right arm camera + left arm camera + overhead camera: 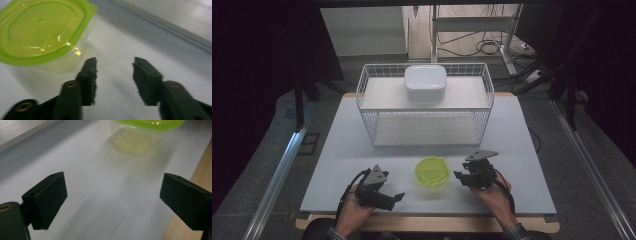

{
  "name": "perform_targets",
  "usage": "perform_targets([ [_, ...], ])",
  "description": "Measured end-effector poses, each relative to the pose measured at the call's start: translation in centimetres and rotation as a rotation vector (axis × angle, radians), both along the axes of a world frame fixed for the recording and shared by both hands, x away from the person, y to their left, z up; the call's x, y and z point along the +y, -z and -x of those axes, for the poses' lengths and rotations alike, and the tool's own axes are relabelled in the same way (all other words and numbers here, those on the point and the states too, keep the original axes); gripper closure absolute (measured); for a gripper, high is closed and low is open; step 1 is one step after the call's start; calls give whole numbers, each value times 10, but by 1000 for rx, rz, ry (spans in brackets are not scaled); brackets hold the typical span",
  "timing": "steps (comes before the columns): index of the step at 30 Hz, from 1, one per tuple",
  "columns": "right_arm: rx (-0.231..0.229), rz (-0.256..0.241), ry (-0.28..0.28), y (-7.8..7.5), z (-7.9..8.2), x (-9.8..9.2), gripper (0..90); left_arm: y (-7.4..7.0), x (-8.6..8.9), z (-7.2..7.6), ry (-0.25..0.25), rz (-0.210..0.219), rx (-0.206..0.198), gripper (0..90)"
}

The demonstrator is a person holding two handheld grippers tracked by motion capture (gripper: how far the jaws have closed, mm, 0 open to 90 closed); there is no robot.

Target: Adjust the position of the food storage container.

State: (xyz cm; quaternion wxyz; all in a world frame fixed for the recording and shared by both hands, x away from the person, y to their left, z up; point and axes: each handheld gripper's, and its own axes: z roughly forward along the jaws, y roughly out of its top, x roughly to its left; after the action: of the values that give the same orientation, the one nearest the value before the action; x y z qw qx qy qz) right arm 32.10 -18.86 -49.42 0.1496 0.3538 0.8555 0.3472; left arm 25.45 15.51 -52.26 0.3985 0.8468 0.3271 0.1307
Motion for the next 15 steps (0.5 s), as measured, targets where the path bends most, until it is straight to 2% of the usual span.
perform_targets([
  [4, -22, 27, -23, -3, 5, -5, 301, 2, -3, 2, 9, -31, -22, 49],
  [5, -21, 18, -28, -3, 8, -8, 240, 3, -3, 2, 10, -34, -24, 47],
  [6, -21, 18, -28, -3, 8, -8, 240, 3, -3, 2, 9, -33, -24, 47],
  [7, -17, 7, -27, -2, 9, -10, 186, 3, -2, 3, 8, -32, -24, 46],
  [12, -1, -17, -22, 1, 9, -13, 117, 4, -1, 2, 8, -32, -25, 46],
  [15, -9, -39, -26, 1, 8, -15, 81, 4, -2, 2, 9, -35, -31, 45],
])
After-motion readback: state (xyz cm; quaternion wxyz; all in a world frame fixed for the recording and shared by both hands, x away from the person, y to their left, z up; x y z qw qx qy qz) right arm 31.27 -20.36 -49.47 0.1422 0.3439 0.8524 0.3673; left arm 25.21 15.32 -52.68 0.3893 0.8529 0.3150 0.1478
